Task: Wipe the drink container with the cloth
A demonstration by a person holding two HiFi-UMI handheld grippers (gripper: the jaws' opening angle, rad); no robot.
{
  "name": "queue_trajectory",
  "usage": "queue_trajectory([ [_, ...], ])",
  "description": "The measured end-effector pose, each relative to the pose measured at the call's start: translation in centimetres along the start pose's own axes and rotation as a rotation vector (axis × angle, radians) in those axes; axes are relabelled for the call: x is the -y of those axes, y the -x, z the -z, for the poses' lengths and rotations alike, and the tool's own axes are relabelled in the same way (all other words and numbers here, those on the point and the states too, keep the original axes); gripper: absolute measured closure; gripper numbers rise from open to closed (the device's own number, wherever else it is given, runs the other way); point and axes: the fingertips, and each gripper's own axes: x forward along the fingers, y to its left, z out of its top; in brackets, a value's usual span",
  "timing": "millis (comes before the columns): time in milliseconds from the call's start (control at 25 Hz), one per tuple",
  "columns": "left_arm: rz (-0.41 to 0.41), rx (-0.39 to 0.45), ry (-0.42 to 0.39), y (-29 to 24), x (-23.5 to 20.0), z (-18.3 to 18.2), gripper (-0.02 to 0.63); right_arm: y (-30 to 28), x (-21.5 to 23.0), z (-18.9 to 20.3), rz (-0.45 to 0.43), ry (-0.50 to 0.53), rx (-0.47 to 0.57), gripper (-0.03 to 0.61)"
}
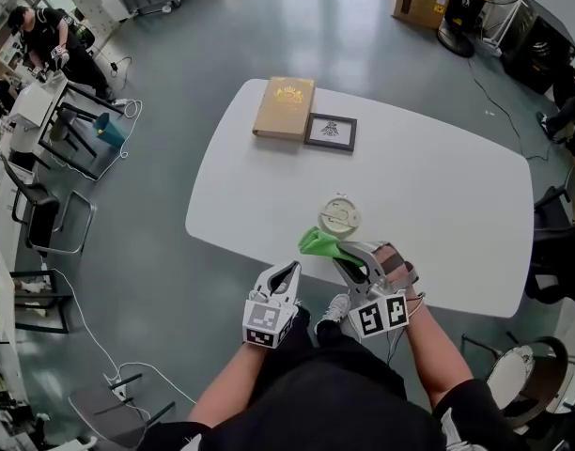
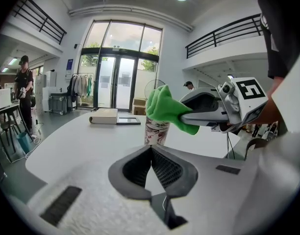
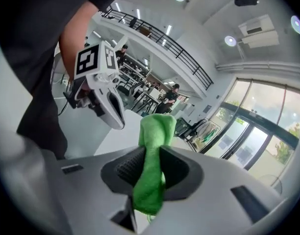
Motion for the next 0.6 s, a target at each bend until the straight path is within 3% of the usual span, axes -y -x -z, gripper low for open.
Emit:
queue_trajectory([
  [360, 0.003, -0.003, 0.006, -0.1, -0.3, 0.6, 0.604, -1.8, -2.0, 4.1, -0.085, 0.265, -0.103, 0.48],
  [600, 0.002, -0.023, 0.022, 0.4, -0.2, 2.0, 0.604, -3.1, -3.6, 5.9, -0.145, 0.291, -0.144, 0.48],
])
